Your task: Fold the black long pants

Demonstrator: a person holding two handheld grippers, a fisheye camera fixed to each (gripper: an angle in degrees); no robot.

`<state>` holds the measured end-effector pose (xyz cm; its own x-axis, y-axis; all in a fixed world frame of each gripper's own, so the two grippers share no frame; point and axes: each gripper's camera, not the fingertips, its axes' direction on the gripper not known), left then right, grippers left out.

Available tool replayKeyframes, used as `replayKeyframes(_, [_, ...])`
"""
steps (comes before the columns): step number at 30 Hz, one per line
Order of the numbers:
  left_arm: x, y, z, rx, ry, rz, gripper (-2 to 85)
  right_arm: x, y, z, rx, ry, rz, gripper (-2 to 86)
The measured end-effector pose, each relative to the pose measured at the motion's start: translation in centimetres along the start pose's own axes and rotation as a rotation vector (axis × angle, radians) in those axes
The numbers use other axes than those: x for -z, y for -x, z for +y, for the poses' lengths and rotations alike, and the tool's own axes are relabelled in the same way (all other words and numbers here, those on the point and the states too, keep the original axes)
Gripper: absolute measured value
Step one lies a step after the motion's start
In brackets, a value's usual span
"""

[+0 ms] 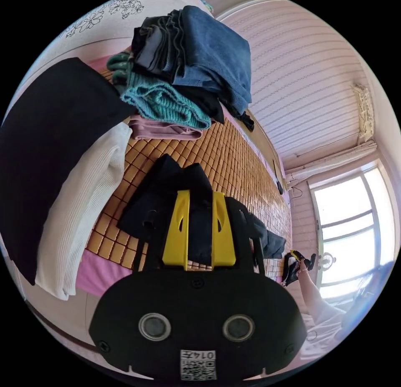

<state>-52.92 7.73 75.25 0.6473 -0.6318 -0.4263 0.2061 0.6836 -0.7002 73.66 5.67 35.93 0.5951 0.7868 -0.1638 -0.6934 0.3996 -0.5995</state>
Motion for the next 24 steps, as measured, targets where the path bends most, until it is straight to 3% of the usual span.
replayKeyframes(4, [0.8, -1.4, 2.0, -0.065, -0.075, -0.059, 7.8, -0.7, -1.9, 3.2, -0.024, 0.026, -0.021, 7.0])
replayKeyframes(10, [-4.4, -6.9, 6.1, -0.320, 0.102, -0.239, 5.8, 2.5, -8.3, 9.5, -0.339, -0.218, -0.143, 9.1])
replayKeyframes(13, [-9.5, -9.0, 8.3, -0.381, 0.136, -0.411, 0.9, 2.5, -11.8, 12.1, -0.537, -0.370, -0.413, 8.2])
replayKeyframes(15, [-13.7, -10.0, 9.6, -0.413, 0.184, -0.536, -0.5, 2.7, -12.7, 12.3, -0.576, -0.428, -0.519, 7.8])
replayKeyframes(20, [-16.2, -12.4, 11.9, -0.486, 0.102, -0.617, -0.9, 3.6, -13.6, 11.0, -0.588, -0.398, -0.633, 4.6])
replayKeyframes(22, [-16.8, -13.0, 11.8, -0.508, 0.160, -0.623, -1.0, 4.0, -13.8, 10.7, -0.562, -0.362, -0.705, 2.8])
replayKeyframes(24, [-17.5, -13.7, 11.5, -0.544, 0.278, -0.632, -1.0, 6.2, -14.0, 11.2, -0.511, -0.335, -0.618, 1.6])
